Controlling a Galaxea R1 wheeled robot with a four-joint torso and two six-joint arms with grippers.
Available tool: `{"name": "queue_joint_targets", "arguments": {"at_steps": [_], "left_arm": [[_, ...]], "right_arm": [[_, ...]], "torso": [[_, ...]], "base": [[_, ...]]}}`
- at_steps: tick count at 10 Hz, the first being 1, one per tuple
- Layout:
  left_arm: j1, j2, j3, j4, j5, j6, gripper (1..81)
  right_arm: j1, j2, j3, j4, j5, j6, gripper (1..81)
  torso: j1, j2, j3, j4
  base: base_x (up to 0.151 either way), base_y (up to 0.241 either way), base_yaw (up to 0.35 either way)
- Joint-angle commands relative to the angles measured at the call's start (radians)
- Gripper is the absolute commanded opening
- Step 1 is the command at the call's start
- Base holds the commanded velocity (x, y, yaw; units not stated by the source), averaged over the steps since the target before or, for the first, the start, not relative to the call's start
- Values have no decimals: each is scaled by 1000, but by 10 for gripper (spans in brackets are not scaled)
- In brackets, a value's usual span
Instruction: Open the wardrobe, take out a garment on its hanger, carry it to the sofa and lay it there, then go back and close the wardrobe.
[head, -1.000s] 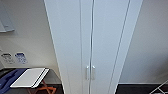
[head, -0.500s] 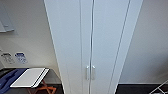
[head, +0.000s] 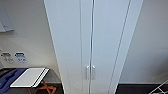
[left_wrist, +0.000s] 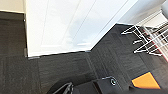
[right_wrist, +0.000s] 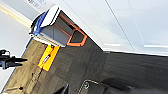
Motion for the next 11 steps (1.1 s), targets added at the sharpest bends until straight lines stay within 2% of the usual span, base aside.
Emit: {"name": "queue_joint_targets", "arguments": {"at_steps": [1, 3, 6, 9, 11], "left_arm": [[-207, -103, 76, 3, 15, -4, 811], [-322, -109, 76, -25, 57, -8, 811], [-558, -71, 56, -126, 230, -8, 811], [-716, 18, 12, -173, 337, -10, 811], [-764, 101, -61, -183, 367, -39, 811]], "right_arm": [[249, -63, 75, 6, -22, 29, 811], [366, -45, 71, 7, -56, 55, 811], [532, 61, 6, 4, -185, 121, 811], [619, 179, -95, 4, -203, 142, 811], [668, 246, -145, 3, -234, 152, 811]], "torso": [[0, 0, 0, 0], [0, 0, 0, 0], [1, 1, -1, 0], [2, 2, -2, 0], [2, 3, -3, 0]], "base": [[0, 0, 0], [0, 0, 0], [0, 0, 0], [0, 0, 0], [0, 0, 0]]}}
